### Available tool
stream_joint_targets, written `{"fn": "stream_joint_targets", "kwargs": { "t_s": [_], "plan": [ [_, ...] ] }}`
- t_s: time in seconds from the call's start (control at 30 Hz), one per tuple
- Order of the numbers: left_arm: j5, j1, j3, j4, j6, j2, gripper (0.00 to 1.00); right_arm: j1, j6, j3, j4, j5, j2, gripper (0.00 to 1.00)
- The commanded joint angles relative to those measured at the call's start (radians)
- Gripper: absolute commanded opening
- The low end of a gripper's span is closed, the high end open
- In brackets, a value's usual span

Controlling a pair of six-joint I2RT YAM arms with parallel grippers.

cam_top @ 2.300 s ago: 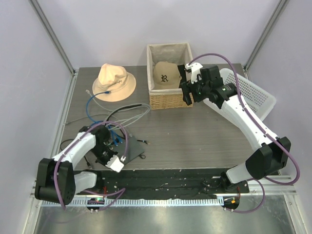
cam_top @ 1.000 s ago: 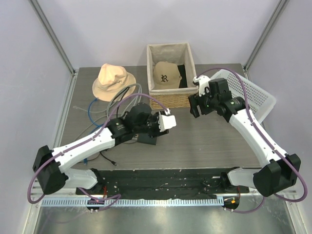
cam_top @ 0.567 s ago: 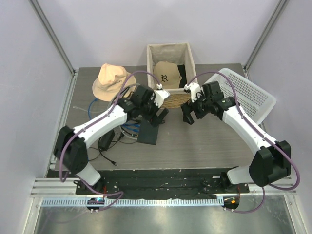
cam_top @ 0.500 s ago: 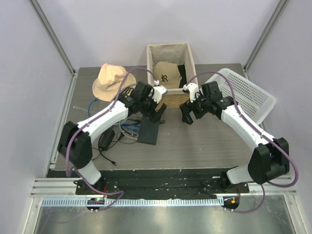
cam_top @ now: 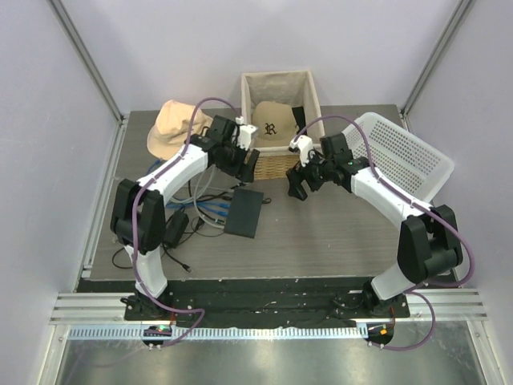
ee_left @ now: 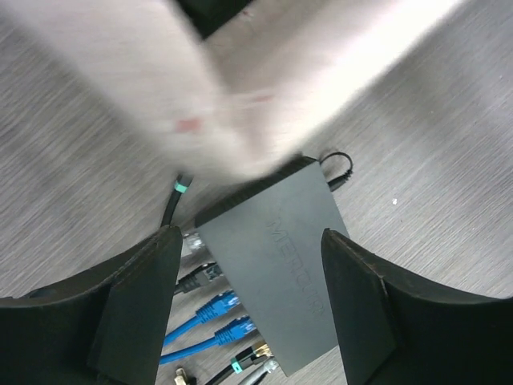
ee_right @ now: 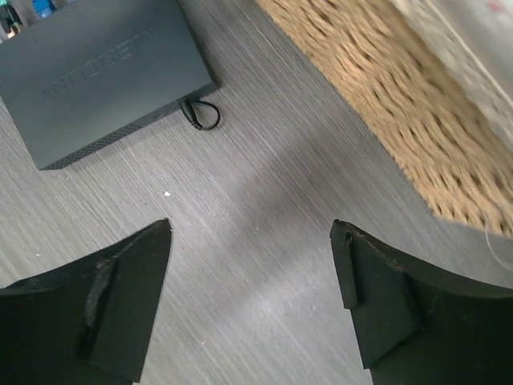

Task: Pull the plug from the switch port

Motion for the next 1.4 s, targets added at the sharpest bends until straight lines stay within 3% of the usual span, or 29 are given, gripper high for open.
{"fn": "stream_joint_targets", "kwargs": {
  "t_s": [0.0,0.23,0.4,0.53,1.37],
  "plan": [
    [0.062,0.042,0.010,-0.019,-0.011,-0.001,0.74,0.078,-0.120,-0.020,0.108,0.064,0.002,0.86],
    [0.061,0.042,-0.039,0.064,-0.137,0.041,0.75,0.147,-0.283,-0.045,0.211,0.150,0.066,0.77],
    [0.048,0.053,-0.066,0.069,-0.142,0.058,0.75,0.152,-0.262,-0.050,0.272,0.113,0.097,0.72],
    [0.137,0.100,-0.108,0.090,-0.210,0.052,0.74,0.187,-0.254,-0.045,0.333,0.126,0.134,0.69],
    [0.213,0.119,-0.143,0.193,-0.329,0.153,0.66,0.264,-0.322,0.012,0.320,0.149,0.287,0.69]
  ]
}}
